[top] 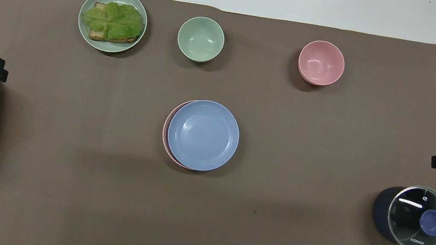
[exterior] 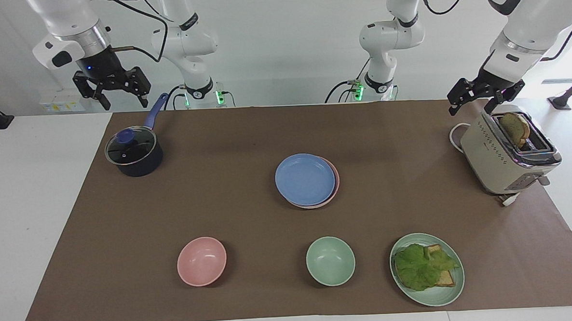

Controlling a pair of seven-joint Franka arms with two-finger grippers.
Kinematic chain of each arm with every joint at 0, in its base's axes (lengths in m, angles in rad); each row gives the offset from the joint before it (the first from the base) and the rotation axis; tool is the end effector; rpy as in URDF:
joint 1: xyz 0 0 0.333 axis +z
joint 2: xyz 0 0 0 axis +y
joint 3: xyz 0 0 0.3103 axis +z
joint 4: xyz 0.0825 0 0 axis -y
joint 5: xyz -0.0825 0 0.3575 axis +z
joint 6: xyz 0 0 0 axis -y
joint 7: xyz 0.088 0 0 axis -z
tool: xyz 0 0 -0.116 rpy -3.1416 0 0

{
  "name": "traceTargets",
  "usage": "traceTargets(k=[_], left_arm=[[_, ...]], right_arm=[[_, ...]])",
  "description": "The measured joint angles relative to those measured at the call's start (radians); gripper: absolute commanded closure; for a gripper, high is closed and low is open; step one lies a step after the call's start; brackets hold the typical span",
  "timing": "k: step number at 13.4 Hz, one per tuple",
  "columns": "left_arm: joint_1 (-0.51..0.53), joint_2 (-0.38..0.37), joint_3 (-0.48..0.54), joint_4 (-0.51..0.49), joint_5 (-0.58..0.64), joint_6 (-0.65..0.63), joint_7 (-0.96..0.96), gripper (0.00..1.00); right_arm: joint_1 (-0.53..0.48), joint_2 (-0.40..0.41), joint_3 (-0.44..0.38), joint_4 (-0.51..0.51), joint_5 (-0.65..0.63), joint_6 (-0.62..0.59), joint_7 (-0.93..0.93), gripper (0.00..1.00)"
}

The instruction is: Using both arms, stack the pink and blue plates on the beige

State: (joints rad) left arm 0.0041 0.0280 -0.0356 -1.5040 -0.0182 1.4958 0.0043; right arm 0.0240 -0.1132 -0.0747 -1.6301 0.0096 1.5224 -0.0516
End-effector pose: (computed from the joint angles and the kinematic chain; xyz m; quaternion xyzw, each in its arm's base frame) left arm 0.5286 -0.0186 0.6181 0.9996 -0.0184 -0.0182 0.0093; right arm 0.4875 -0.0259 0.6366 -1.0000 -0.0009 -0.0030 0.0089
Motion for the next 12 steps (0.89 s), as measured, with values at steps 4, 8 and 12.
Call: traceTargets(k=[4,8,12], left_arm=[[0.000,0.000,0.000,0.000,0.000,0.000,0.000,0.00],[0.000,0.000,0.000,0.000,0.000,0.000,0.000,0.00],[0.000,0.000,0.000,0.000,0.000,0.000,0.000,0.00]], right_arm=[[0.001,0.000,0.002,0.000,0.000,0.000,0.000,0.00],[0.001,0.000,0.005,0.000,0.000,-0.005,0.000,0.00],[0.005,0.000,0.005,0.004,-0.001,-0.032,0.000,0.00]])
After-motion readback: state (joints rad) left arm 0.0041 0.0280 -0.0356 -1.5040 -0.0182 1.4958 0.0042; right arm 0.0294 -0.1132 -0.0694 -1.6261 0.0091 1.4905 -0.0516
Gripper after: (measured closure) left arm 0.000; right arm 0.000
